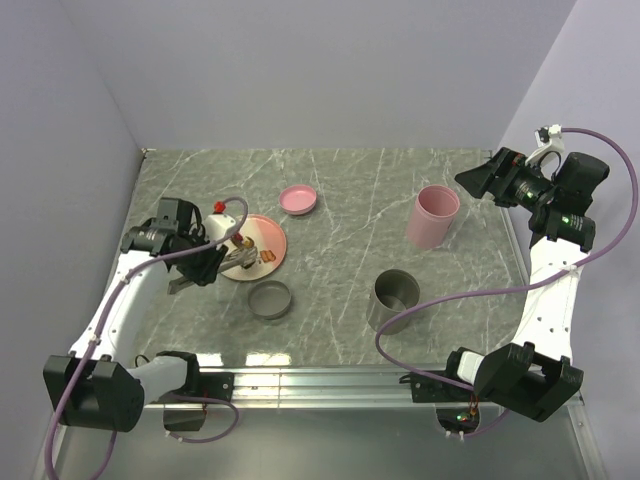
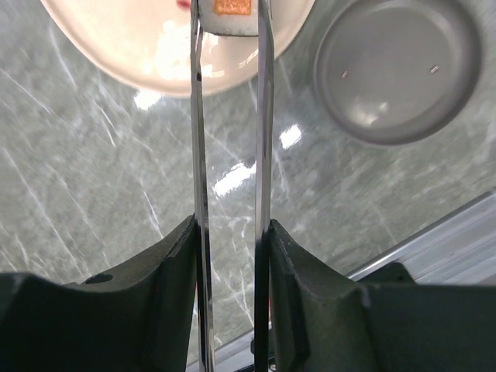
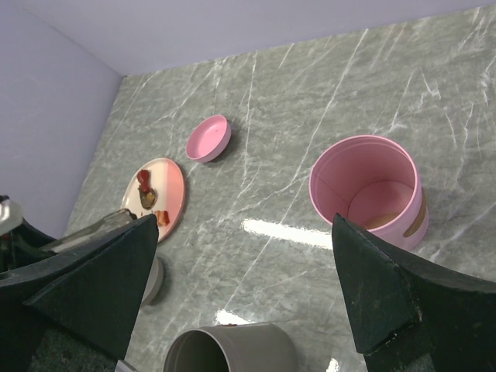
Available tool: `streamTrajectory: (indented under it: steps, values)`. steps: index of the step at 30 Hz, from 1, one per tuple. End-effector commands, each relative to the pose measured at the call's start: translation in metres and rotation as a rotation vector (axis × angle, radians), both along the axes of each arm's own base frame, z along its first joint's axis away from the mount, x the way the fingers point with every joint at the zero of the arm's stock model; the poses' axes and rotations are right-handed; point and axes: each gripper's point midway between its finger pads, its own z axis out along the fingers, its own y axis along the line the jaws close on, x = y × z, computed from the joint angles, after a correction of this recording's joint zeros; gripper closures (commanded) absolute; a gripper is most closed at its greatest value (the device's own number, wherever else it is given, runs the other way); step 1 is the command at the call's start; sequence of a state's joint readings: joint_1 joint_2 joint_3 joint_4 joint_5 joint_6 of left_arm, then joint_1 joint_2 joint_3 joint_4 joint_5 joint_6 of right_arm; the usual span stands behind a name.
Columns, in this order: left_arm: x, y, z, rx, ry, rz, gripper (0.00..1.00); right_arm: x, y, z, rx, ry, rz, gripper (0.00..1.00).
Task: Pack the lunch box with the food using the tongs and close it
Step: Pick up the fake food from the plate, then place the fake food in the packing box.
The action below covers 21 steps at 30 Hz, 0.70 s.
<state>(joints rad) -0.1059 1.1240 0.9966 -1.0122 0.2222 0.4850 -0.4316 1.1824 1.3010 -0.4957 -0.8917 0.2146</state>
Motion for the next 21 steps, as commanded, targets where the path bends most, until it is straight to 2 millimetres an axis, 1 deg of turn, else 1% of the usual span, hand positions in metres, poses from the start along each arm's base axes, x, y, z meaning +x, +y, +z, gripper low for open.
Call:
streamTrajectory:
  steps: [1,2,3,4,6,7,9,10,11,12,13,15,16,18,19,20,21]
  values:
    - [0.013,-0.02,0.033,-0.093,-0.046,-0.025,0.76,0.001,0.001,0.004,-0.016,-0.023,0.01,0.0]
    - [0.014,-0.024,0.037,-0.109,-0.046,-0.027,0.77,0.001,0.001,0.003,-0.015,-0.022,0.011,0.0]
    - [0.015,-0.032,0.043,-0.14,-0.048,-0.046,0.77,0.001,0.001,0.005,-0.015,-0.024,0.01,0.0]
    - [0.021,-0.041,0.054,-0.156,-0.072,-0.075,0.77,0.001,0.001,0.004,-0.011,-0.021,0.013,0.0]
    - [0.029,-0.056,0.066,-0.178,-0.096,-0.091,0.78,0.003,0.002,0.006,-0.008,-0.023,0.02,0.0]
    - [0.034,-0.072,0.078,-0.191,-0.12,-0.131,0.78,0.004,0.001,0.006,-0.007,-0.022,0.017,0.0]
    - [0.045,-0.091,0.093,-0.226,-0.156,-0.148,0.78,0.005,0.0,0.01,-0.012,-0.021,0.016,0.0]
    - [0.054,-0.109,0.105,-0.238,-0.176,-0.187,0.78,0.006,-0.001,0.012,-0.017,-0.024,0.014,0.0]
    - [0.063,-0.12,0.113,-0.255,-0.202,-0.194,0.77,0.006,-0.002,0.015,-0.025,-0.028,0.013,0.0]
    - [0.077,-0.134,0.125,-0.269,-0.221,-0.208,0.78,0.007,-0.003,0.015,-0.029,-0.025,0.006,0.0]
    - [0.081,-0.151,0.132,-0.299,-0.227,-0.243,0.78,0.008,-0.005,0.016,-0.034,-0.024,-0.001,0.0]
    - [0.095,-0.175,0.146,-0.34,-0.251,-0.269,0.78,0.01,-0.009,0.018,-0.053,-0.027,-0.02,0.0]
    - [0.105,-0.198,0.154,-0.36,-0.263,-0.308,0.79,0.012,-0.015,0.018,-0.067,-0.024,-0.052,0.0]
    - [0.116,-0.223,0.164,-0.386,-0.29,-0.339,0.79,0.014,-0.022,0.024,-0.076,-0.028,-0.078,0.0]
    - [0.124,-0.248,0.171,-0.409,-0.315,-0.377,0.79,0.014,-0.025,0.026,-0.065,-0.027,-0.081,0.0]
    - [0.127,-0.26,0.175,-0.426,-0.323,-0.388,0.79,0.013,-0.032,0.032,-0.055,-0.033,-0.098,0.0]
    - [0.132,-0.273,0.194,-0.453,-0.368,-0.409,0.79,0.014,-0.036,0.032,-0.024,-0.019,-0.105,0.0]
